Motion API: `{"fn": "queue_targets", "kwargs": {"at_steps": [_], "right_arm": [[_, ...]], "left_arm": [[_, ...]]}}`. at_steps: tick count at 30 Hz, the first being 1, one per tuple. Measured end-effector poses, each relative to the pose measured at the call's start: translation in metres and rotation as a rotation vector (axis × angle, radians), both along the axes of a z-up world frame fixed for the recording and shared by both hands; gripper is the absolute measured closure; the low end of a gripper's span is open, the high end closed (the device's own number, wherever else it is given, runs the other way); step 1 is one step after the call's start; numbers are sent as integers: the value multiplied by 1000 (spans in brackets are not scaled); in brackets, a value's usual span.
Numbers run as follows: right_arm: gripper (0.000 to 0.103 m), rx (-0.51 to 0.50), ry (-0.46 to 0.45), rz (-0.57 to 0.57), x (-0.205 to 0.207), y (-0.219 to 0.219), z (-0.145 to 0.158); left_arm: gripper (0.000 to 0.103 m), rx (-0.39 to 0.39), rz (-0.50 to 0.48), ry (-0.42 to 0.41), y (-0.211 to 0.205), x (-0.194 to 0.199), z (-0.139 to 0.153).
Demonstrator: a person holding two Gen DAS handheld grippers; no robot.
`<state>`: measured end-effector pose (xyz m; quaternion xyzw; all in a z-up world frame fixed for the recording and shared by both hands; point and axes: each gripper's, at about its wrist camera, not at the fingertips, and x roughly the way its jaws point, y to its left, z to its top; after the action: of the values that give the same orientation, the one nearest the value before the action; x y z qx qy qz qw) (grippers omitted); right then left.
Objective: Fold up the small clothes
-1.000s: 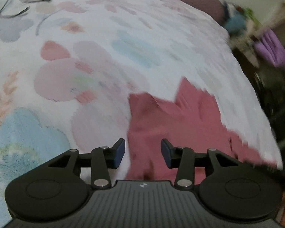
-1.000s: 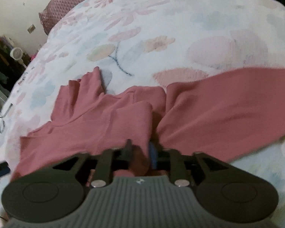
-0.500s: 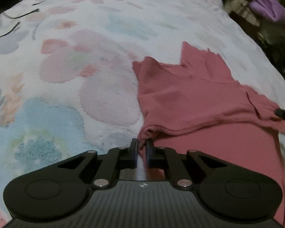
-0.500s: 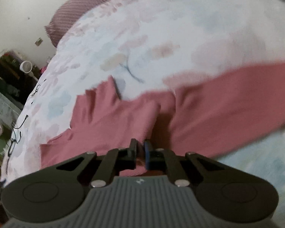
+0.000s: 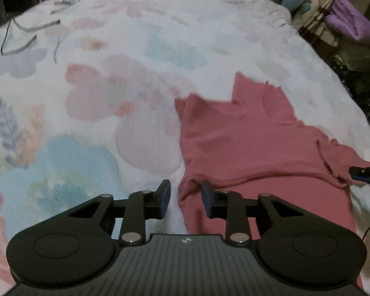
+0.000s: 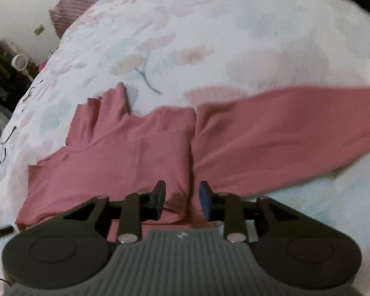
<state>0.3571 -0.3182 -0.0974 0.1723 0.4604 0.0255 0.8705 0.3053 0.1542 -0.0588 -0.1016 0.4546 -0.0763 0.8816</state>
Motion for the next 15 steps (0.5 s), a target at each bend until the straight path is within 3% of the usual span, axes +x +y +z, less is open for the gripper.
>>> {"fn": "queue_targets", "kwargs": {"at_steps": [9, 12, 15], "right_arm": [[62, -120, -92, -19, -43, -62, 61], [58, -141, -117, -64, -62, -92, 76], [58, -159, -117, -108, -79, -120, 79]], "left_arm": [[56, 61, 22, -128, 2, 6, 53], [56, 24, 48, -137, 9, 15, 58], [56, -80, 72, -116, 20, 30, 53]]}}
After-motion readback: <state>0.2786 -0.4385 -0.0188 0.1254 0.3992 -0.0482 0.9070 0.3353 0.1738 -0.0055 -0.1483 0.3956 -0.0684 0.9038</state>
